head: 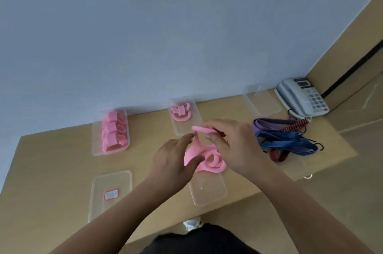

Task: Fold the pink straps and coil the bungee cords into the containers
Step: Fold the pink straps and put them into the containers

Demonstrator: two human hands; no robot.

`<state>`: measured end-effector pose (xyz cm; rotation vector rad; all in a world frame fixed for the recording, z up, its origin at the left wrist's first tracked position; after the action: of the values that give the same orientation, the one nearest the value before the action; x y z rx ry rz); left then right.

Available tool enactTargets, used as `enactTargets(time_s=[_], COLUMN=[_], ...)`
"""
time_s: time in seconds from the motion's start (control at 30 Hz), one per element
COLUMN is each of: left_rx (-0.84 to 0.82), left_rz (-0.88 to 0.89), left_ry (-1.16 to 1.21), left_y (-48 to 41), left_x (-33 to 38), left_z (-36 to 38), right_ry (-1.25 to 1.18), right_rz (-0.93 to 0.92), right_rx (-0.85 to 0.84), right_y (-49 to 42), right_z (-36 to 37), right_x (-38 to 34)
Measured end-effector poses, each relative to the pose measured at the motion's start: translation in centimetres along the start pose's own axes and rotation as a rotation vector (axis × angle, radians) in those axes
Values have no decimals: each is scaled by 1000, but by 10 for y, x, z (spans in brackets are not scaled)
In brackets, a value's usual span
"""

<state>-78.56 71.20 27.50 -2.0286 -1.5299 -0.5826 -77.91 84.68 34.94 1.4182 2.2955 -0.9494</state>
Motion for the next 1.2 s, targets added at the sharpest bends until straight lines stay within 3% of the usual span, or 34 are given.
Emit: enactTargets(time_s=[0.1, 0.23, 0.33, 0.43, 0.77, 1.2], left_rx=[-4, -142, -234, -226, -73, 132], left_rz=[-94, -168, -244, -237, -166, -196], left_ry=[184, 457, 641, 738, 983, 1001], left_y=[-7, -19, -19, -23, -42, -36], left_x=[6, 24, 37, 57, 103, 110], left_z=[-21, -35, -38, -52, -111, -130], right_ry=[23, 15, 46, 79, 48, 143], right_rz=[-76, -57, -83, -168, -499, -649], right_rx=[159, 335, 414, 469, 508, 446], right_y=[-9, -16, -19, -24, -45, -56], right_z=[-34, -74, -99, -121, -159, -139], right_x=[-34, -53, -63, -75, -103, -95])
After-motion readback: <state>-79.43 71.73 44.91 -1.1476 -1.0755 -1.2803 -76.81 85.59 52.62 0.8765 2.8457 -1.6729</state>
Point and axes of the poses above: each hand's wrist, its own y-axis away from the middle knuckle, its own z-axis out of the palm, x = y × z, the point moved 9 cm from there along -y, towards the middle knuckle, and after that the axes turned 12 degrees about -z, right-handed, at the moved point
